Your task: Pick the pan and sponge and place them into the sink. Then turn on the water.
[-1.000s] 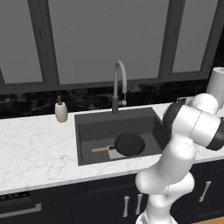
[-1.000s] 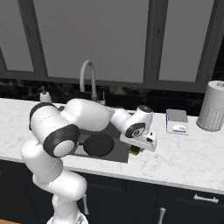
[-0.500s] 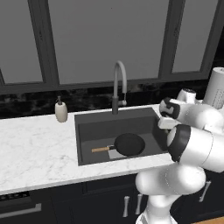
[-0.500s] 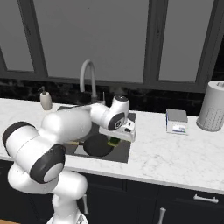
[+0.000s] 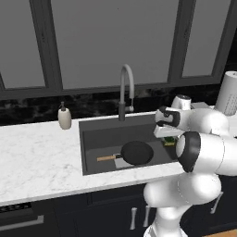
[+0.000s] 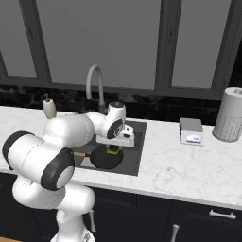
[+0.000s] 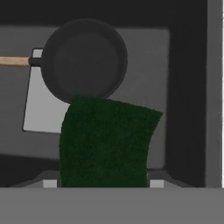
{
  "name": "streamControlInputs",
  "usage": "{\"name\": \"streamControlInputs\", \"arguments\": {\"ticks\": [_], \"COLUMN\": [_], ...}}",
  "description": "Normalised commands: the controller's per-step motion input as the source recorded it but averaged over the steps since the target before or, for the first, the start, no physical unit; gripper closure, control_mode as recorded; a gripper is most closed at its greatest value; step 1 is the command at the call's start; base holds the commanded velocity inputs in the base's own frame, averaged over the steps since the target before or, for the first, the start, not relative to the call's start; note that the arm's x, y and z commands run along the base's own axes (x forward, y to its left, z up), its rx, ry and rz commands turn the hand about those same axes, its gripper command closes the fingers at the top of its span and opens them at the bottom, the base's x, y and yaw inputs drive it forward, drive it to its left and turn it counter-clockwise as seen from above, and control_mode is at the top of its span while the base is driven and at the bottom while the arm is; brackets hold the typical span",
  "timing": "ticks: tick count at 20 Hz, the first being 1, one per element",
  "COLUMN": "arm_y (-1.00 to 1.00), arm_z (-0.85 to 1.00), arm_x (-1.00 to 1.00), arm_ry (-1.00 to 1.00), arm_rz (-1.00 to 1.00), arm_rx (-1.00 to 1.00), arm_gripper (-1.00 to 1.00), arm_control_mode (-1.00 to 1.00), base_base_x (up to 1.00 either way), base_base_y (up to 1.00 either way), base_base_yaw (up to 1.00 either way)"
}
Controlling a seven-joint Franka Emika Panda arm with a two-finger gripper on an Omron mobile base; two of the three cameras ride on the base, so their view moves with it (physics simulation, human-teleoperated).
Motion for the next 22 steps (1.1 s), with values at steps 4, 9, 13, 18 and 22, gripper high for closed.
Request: {"name": "streamControlInputs", "arguments": {"ticks": [4,9,13,18,22], "arm_y": [0.54,0.59,0.26,0.04,0.0], "arm_z": [-0.18,-0.42,-0.44,-0.4,-0.44], "arm_x": [0.32,0.05,0.19,0.4,0.43], "arm_ry": [0.04,0.03,0.0,0.0,0.0], "arm_rz": [0.13,0.02,0.0,0.01,0.0], "arm_rx": [0.0,0.0,0.0,0.0,0.0], "arm_gripper": [1.0,1.0,1.0,1.0,1.0], "arm_control_mode": [-1.0,-1.0,-1.0,-1.0,-1.0], "base_base_x": [0.0,0.0,0.0,0.0,0.0], "base_base_y": [0.0,0.0,0.0,0.0,0.0], "base_base_yaw": [0.0,0.0,0.0,0.0,0.0]}}
